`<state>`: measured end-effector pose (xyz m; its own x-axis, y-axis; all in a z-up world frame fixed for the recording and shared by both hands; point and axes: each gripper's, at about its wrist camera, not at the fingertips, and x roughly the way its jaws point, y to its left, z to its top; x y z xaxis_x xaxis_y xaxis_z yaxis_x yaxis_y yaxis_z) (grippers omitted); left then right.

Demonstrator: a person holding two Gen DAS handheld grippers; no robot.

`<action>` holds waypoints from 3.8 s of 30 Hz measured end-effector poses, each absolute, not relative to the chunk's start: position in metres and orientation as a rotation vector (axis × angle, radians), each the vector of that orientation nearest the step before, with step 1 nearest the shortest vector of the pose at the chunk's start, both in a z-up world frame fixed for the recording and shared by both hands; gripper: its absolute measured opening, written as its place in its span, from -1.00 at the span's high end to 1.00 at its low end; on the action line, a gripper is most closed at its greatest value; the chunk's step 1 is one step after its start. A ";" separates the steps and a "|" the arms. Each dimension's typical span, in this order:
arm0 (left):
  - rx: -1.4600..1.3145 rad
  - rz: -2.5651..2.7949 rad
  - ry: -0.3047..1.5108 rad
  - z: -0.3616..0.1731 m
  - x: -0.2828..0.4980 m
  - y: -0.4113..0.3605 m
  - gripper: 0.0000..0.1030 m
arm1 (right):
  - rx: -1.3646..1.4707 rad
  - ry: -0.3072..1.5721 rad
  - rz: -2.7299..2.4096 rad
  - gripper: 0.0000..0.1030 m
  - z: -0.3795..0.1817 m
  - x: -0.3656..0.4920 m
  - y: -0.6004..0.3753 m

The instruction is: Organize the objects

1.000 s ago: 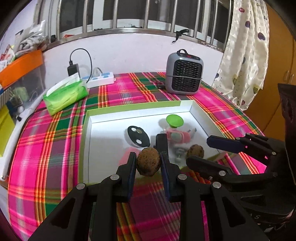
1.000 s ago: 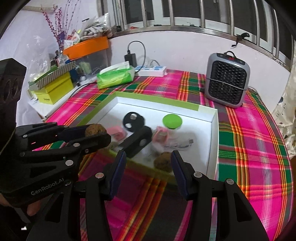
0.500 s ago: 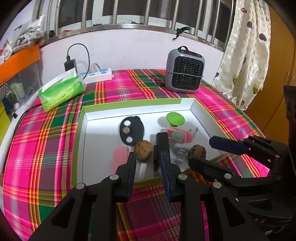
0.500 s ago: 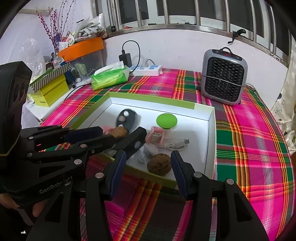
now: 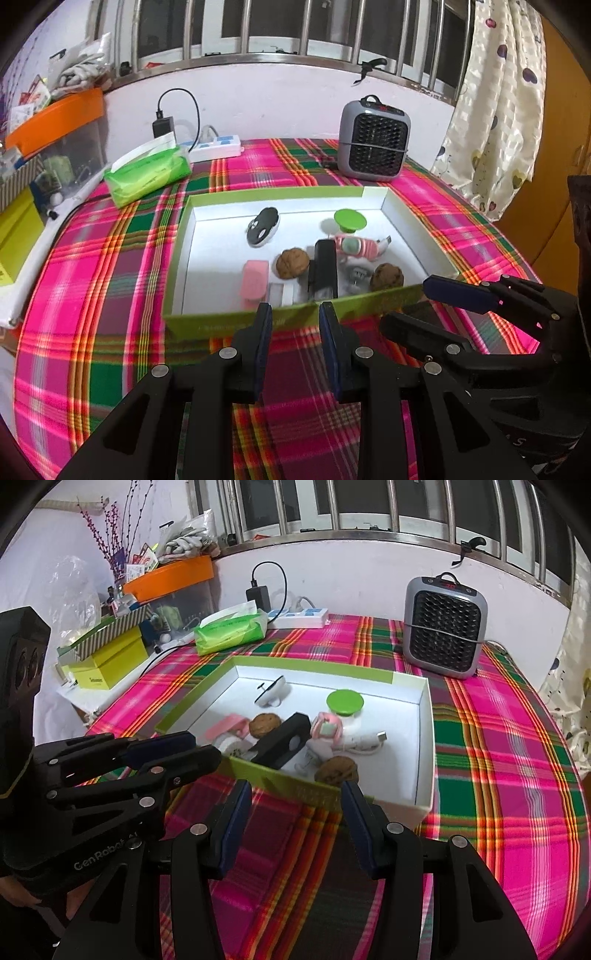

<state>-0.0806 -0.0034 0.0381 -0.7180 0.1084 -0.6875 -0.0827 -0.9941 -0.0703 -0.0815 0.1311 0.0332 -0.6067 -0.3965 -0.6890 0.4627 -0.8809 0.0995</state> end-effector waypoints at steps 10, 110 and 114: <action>-1.225 2.814 0.000 0.020 -0.083 0.001 0.56 | 1.129 0.133 -2.437 0.00 0.014 -0.086 0.130; -1.313 2.822 0.015 0.007 -0.093 -0.001 0.54 | 1.191 0.200 -2.464 0.00 0.005 -0.092 0.124; -1.313 2.822 0.014 0.007 -0.093 -0.001 0.54 | 1.191 0.200 -2.464 0.00 0.005 -0.092 0.124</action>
